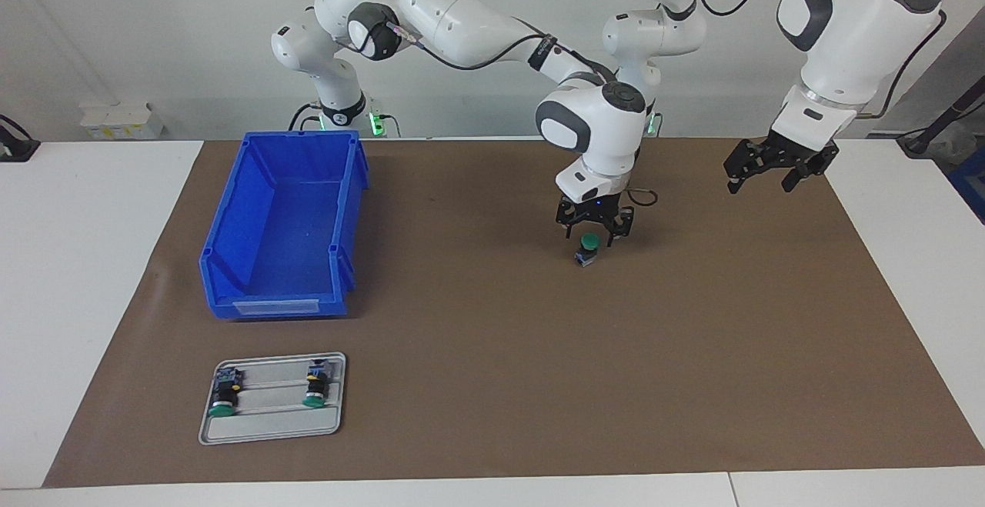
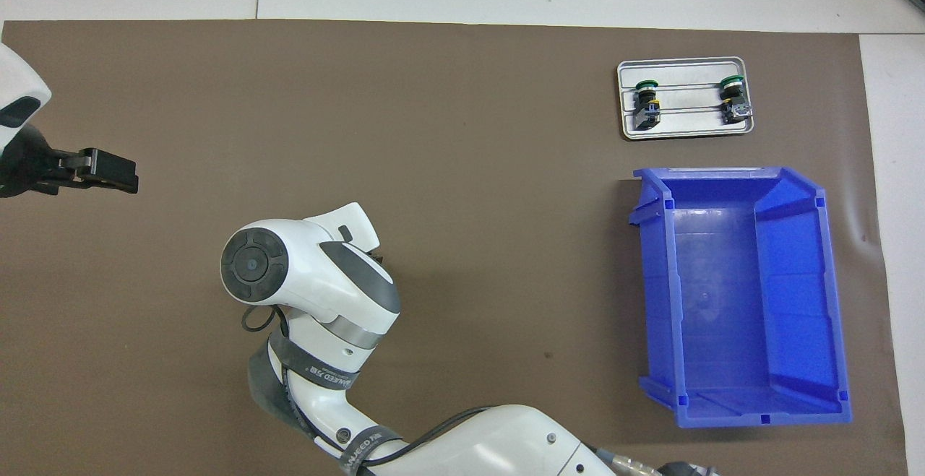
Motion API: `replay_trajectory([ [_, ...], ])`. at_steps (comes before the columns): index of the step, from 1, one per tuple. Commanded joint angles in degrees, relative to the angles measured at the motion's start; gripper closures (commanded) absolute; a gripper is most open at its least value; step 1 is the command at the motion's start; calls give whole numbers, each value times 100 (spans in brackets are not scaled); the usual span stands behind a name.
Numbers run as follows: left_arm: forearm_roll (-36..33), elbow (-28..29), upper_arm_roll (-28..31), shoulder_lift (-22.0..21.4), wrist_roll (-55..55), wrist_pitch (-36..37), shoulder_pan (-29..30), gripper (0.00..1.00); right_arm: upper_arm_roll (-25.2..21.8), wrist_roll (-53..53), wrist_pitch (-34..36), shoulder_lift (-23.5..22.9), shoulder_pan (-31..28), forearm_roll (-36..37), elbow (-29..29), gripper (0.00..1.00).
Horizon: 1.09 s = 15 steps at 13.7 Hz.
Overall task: Place and press button with both arms
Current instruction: 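Carry the green item with the right gripper over the blue bin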
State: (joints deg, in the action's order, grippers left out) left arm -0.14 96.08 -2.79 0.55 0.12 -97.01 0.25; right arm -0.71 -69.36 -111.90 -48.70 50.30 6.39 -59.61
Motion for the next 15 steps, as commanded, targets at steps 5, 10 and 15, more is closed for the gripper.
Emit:
replay_trajectory([
  [5,-91,191,50,-169,23,-55,-60,0,10,-95,-306,-70,-11,143,28,44],
  [10,-91,200,50,-169,32,-46,-7,0,10,-121,-244,9,-3,328,37,100],
  [15,-91,200,50,-169,32,-46,-7,0,-25,-657,-270,631,-256,319,-505,100],
])
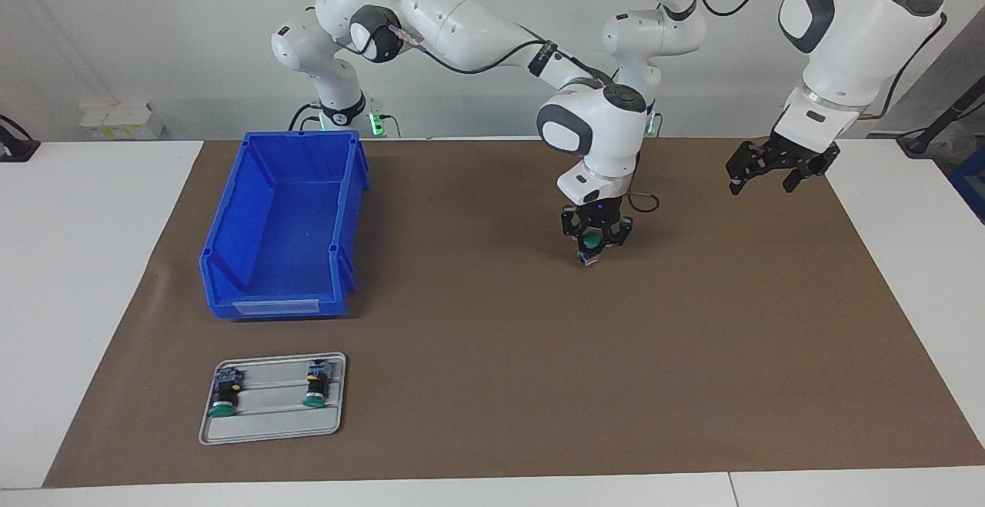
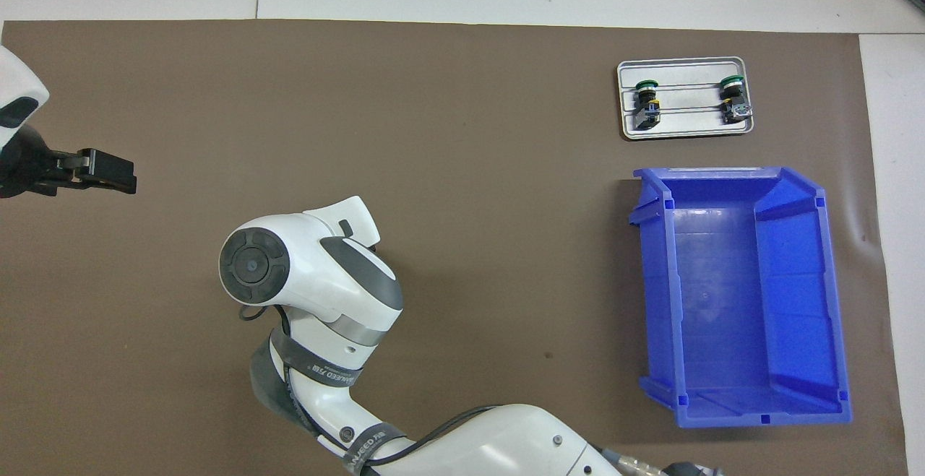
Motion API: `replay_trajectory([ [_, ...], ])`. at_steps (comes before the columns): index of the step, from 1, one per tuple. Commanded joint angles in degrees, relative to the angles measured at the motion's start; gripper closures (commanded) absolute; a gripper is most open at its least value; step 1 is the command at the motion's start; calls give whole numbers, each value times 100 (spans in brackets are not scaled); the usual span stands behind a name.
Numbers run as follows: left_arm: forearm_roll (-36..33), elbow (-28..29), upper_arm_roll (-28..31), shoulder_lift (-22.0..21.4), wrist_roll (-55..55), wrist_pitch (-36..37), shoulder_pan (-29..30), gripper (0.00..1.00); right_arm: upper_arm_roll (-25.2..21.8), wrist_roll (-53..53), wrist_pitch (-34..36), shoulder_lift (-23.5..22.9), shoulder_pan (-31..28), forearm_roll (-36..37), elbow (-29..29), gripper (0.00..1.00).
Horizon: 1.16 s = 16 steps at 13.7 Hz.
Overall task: Place and press button with both arms
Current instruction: 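Carry the green item with the right gripper over the blue bin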
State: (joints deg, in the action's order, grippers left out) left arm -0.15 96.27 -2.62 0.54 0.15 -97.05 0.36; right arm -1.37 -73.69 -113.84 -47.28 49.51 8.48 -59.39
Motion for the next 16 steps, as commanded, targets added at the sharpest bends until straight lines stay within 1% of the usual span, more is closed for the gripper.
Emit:
replay_trajectory([
  [1,-91,182,34,-168,29,-42,-18,0,41,-234,-86,779,-309,67,-834,100],
  [2,-91,182,34,-168,20,-42,-18,0,41,-277,-95,1121,-450,40,-1229,100],
  [4,-91,182,34,-168,20,-42,-18,0,41,-636,-121,1973,-792,14,-2186,100],
  [6,-91,182,34,-168,20,-42,-18,0,41,-682,-130,2764,-1126,22,-3117,100],
  [8,-91,182,34,-168,29,-42,-18,0,32,-717,-165,3407,-1504,22,-3805,100],
  [10,-91,182,34,-168,29,-42,-18,0,32,-717,-209,3970,-1873,22,-4367,100],
  [12,-91,173,34,-168,29,-42,-18,0,41,-691,-209,4497,-2321,22,-4808,100],
  [14,-91,182,34,-168,20,-42,-18,0,41,-595,-200,4850,-2752,22,-5116,100],
  [16,-91,182,34,-168,20,-42,-18,0,32,-175,-200,5070,-3060,22,-5353,100],
])
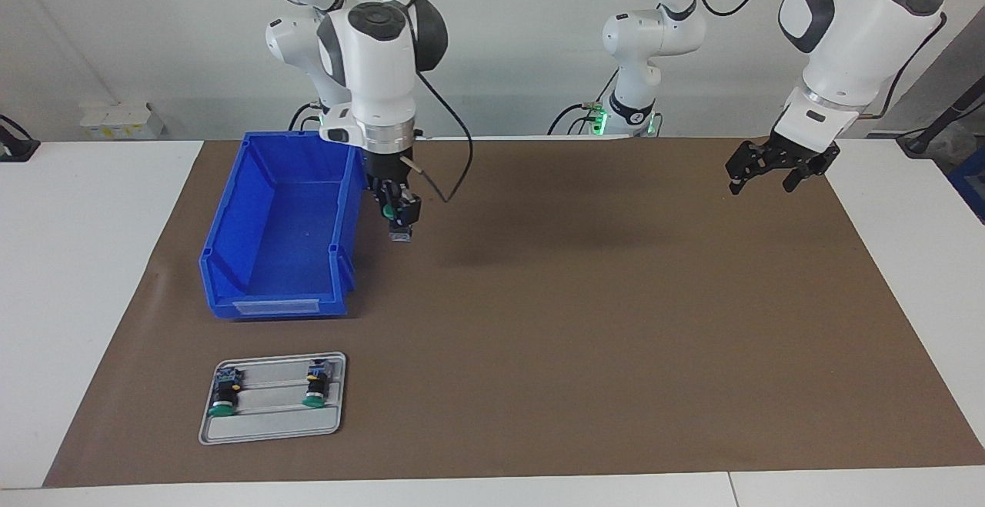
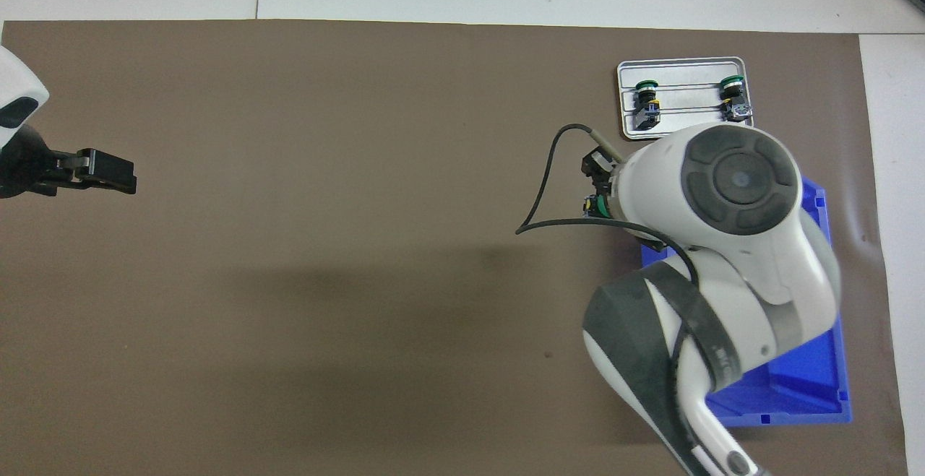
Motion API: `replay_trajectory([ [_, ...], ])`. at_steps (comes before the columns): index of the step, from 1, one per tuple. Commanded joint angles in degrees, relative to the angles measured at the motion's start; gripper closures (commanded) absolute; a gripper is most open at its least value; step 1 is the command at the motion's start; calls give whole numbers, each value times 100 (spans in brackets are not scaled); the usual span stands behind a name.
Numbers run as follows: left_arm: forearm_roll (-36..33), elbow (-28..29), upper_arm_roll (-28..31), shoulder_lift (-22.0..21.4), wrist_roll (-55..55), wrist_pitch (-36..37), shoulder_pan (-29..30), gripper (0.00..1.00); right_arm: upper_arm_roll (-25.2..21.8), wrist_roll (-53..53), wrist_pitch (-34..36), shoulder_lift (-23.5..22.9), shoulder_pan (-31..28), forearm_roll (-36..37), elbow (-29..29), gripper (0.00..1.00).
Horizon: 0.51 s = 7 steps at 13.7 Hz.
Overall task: Place and press button with both arms
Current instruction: 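Carry the green item with the right gripper over the blue bin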
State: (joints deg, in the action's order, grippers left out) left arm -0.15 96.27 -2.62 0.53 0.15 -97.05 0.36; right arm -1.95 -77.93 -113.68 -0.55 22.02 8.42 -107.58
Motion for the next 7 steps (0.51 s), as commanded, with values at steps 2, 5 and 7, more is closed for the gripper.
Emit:
replay_trajectory([
  [2,-90,182,33,-167,29,-42,-19,0,98,768,-225,450,-688,28,-668,100],
  [5,-90,182,33,-167,29,-42,-19,0,98,1638,-680,546,-1190,28,-1044,100],
  [7,-90,182,33,-167,29,-42,-19,0,90,2183,-988,556,-1488,28,-1317,100],
])
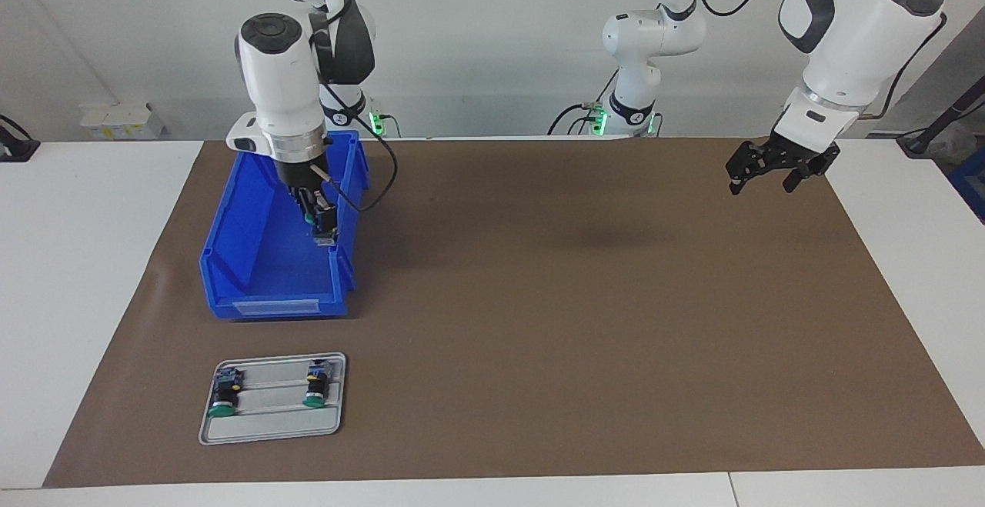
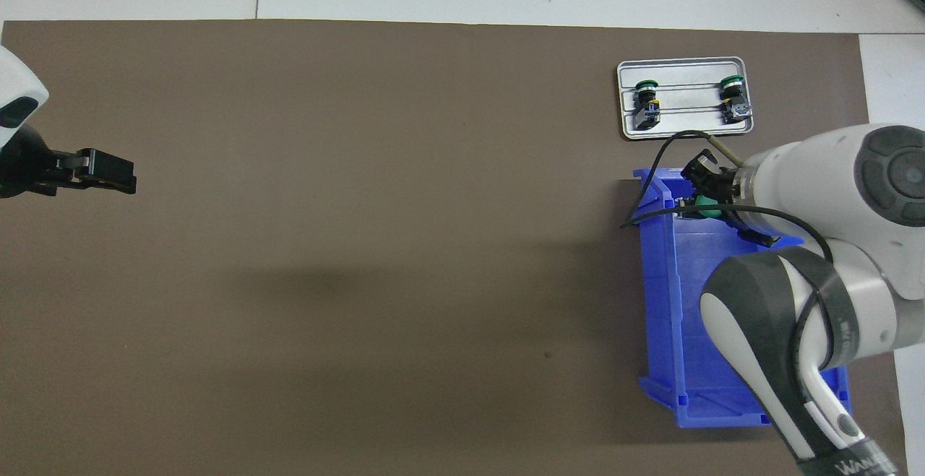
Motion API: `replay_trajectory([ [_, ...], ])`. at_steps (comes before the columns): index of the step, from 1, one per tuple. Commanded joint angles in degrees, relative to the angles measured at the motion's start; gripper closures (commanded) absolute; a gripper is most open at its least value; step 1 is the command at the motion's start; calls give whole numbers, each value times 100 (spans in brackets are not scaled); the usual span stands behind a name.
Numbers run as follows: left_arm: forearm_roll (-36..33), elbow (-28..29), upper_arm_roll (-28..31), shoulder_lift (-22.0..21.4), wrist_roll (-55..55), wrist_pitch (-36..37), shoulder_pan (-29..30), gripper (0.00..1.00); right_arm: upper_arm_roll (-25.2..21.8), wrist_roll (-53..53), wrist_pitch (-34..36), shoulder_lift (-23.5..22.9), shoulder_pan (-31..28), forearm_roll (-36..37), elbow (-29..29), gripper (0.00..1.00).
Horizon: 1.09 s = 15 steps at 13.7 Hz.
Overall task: Place and press button with both arms
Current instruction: 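Lower the green item into the blue bin with the right gripper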
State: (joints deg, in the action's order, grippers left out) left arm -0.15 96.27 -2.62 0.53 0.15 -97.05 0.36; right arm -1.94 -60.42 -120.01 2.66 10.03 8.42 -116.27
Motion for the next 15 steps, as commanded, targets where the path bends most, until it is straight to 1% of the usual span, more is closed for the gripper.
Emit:
replay_trajectory([
  [1,-90,182,33,-167,29,-42,-19,0,88,609,-426,200,-413,28,-493,100],
  [3,-90,182,33,-167,20,-42,-19,0,88,856,-532,121,-580,28,-633,100],
  [6,-90,182,33,-167,20,-42,-19,0,88,1216,-918,-107,-809,28,-801,100],
  [9,-90,182,33,-167,29,-42,-19,0,88,1252,-1120,-397,-897,36,-845,100],
  [13,-90,182,33,-167,20,-42,-19,0,88,1244,-1840,-635,-976,36,-1213,100],
  [15,-90,182,33,-167,29,-42,-19,0,88,1244,-1947,-767,-1029,36,-1258,100],
])
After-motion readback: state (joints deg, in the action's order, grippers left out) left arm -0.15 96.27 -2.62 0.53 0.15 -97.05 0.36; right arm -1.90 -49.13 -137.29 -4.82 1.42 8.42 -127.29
